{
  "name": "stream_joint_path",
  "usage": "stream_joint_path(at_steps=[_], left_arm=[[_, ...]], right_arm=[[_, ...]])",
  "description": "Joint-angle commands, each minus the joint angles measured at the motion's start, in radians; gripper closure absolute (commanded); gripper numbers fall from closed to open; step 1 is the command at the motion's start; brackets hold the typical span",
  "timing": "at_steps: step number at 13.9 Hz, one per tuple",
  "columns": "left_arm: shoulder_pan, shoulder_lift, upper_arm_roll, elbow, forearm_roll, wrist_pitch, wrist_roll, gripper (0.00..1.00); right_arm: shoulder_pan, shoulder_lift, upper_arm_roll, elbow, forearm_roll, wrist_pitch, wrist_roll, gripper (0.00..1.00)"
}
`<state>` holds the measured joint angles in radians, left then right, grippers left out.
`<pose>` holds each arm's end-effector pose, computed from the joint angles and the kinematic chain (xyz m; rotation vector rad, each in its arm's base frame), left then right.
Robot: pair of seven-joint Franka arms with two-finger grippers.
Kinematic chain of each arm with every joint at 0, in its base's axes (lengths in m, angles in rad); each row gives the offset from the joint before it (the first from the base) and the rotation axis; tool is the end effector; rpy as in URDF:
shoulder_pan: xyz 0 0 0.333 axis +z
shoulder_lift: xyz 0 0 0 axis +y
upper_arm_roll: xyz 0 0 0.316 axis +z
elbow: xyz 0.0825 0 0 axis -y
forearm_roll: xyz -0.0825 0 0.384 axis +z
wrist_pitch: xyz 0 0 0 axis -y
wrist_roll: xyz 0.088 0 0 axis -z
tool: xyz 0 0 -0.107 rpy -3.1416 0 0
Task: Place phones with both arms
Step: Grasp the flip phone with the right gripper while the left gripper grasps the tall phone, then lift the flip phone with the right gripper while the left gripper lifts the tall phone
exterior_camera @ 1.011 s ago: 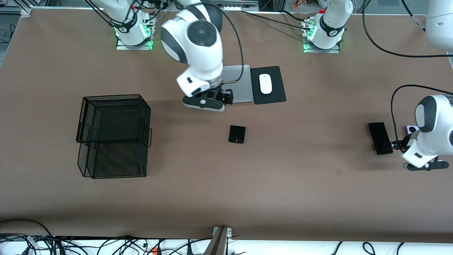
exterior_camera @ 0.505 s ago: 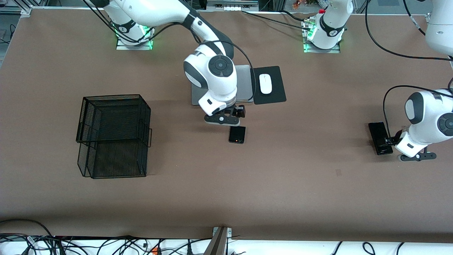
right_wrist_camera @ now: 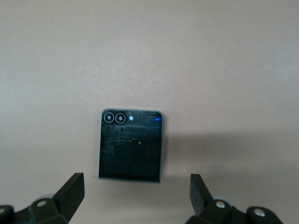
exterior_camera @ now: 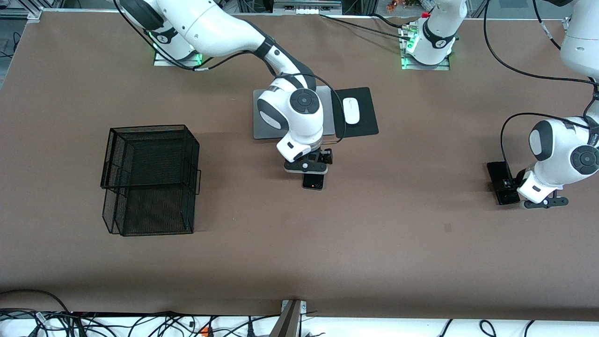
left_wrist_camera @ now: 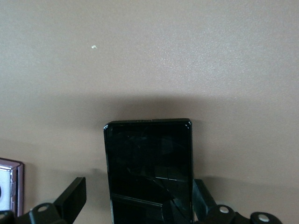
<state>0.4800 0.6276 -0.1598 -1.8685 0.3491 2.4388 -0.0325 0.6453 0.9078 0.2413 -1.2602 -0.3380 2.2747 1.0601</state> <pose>0.5985 0.2037 0.1759 -3.0181 -0.1640 0.0864 0.5272 0.5544 0.2301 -3.0698 0.1136 -0.2281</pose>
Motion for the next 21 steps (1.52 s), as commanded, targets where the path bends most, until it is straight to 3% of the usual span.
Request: stream_joint_path(at_steps=[1,5,12,13,14,15,16,18,21], left_arm=[[0.02,0.0,-0.015,-0.015,0.004,0.011,0.014,0.0],[0.066,0.009,-0.059,-0.015,-0.019,0.008,0.014,0.0],[0.101,0.026,-0.086,-0.014,-0.032,0.009,0.029,0.0],[0.101,0.024,-0.087,-0.014,-0.032,0.008,0.031,0.16],[0.101,0.024,-0.087,-0.014,-0.032,0.008,0.034,0.38],[0.101,0.023,-0.089,-0.014,-0.033,0.008,0.051,0.56],[0.104,0.024,-0.093,-0.012,-0.033,0.008,0.066,0.63],[0.104,0.023,-0.093,-0.012,-0.033,0.006,0.068,0.67],[0.101,0.018,-0.095,-0.004,-0.033,-0.001,0.065,0.68]], right_arm=[[0.01,0.061,-0.005,0.062,-0.041,0.038,0.021,0.0],[0.023,0.132,-0.005,0.139,-0.071,0.04,0.038,0.0],[0.033,0.175,-0.028,0.143,-0.078,0.097,0.109,0.0],[0.033,0.178,-0.034,0.145,-0.078,0.101,0.124,0.0],[0.034,0.183,-0.034,0.145,-0.078,0.112,0.135,0.0],[0.034,0.186,-0.034,0.143,-0.078,0.115,0.136,0.08],[0.034,0.187,-0.034,0.143,-0.079,0.115,0.136,0.29],[0.033,0.189,-0.034,0.143,-0.094,0.115,0.129,0.68],[0.033,0.191,-0.034,0.143,-0.105,0.112,0.123,1.0]])
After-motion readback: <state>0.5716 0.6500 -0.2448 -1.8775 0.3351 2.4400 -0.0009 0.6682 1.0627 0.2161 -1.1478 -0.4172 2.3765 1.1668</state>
